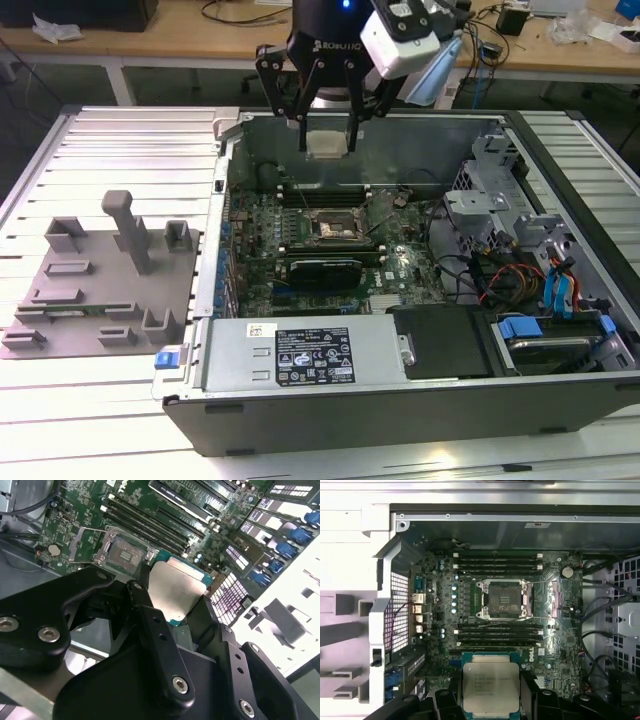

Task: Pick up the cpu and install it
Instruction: 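Pick up the cpu and move it towards the insertion slot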

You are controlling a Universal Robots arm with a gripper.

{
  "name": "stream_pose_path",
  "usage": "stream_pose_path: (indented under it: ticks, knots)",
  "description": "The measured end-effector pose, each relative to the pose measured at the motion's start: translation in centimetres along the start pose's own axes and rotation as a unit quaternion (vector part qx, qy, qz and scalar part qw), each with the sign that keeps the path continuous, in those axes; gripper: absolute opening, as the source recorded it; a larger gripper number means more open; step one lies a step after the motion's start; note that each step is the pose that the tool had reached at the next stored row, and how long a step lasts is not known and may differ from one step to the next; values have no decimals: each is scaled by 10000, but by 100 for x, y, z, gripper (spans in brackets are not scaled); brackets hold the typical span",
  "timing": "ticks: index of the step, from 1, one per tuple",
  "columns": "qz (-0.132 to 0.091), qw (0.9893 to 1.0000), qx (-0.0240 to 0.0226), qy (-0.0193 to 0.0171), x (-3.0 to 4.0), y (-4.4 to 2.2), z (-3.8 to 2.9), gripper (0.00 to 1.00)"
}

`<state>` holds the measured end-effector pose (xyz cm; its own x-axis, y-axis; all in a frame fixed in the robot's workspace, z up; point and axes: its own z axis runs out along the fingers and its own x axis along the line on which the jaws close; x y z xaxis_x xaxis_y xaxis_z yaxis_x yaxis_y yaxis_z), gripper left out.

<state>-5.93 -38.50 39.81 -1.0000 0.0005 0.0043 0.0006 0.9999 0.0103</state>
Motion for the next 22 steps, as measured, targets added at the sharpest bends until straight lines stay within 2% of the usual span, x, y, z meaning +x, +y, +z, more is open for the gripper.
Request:
stream_pose_path:
  ticks: [19,21,22]
  knots:
    - [0,10000,0,0,-66,26,384,55]
    - [0,10000,1,0,-73,32,446,55]
    - [0,10000,0,0,-80,38,501,55]
